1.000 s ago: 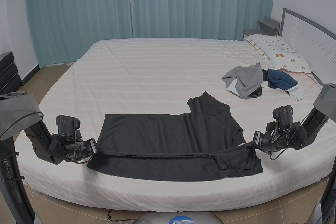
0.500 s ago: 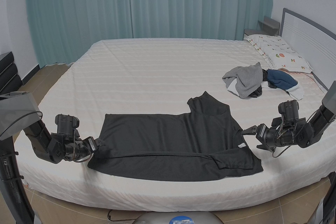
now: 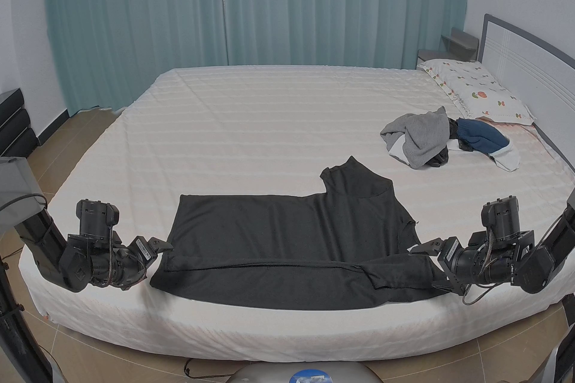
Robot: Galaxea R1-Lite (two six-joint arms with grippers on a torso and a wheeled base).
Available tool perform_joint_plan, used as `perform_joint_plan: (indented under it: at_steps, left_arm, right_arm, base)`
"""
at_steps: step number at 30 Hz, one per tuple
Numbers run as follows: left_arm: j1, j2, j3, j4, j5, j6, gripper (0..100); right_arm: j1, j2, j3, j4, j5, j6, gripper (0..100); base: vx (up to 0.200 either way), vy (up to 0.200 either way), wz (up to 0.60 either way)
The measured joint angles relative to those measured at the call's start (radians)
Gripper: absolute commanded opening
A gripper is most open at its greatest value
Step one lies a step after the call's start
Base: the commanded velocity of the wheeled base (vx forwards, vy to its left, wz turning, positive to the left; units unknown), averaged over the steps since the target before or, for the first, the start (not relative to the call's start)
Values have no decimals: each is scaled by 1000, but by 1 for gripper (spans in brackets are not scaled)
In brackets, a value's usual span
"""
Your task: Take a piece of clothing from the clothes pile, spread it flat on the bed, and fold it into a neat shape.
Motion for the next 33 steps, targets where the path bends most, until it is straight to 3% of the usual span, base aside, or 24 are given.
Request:
perform_joint_plan:
  at_steps: [7,18,33]
  left_arm:
    - [-5,6,60,-25,-69,-53,100]
    - [-3,49,189,-291,-73,-57,100]
    - [-5,74,218,-309,-72,-56,100]
  right_arm:
    - [21,94,37,-140,-68,73,100]
    - [30,227,36,-264,-126,107,100]
    - [61,296,-1,-273,-173,111,100]
  base:
    - [0,0,0]
    - [0,0,0]
    - [0,0,0]
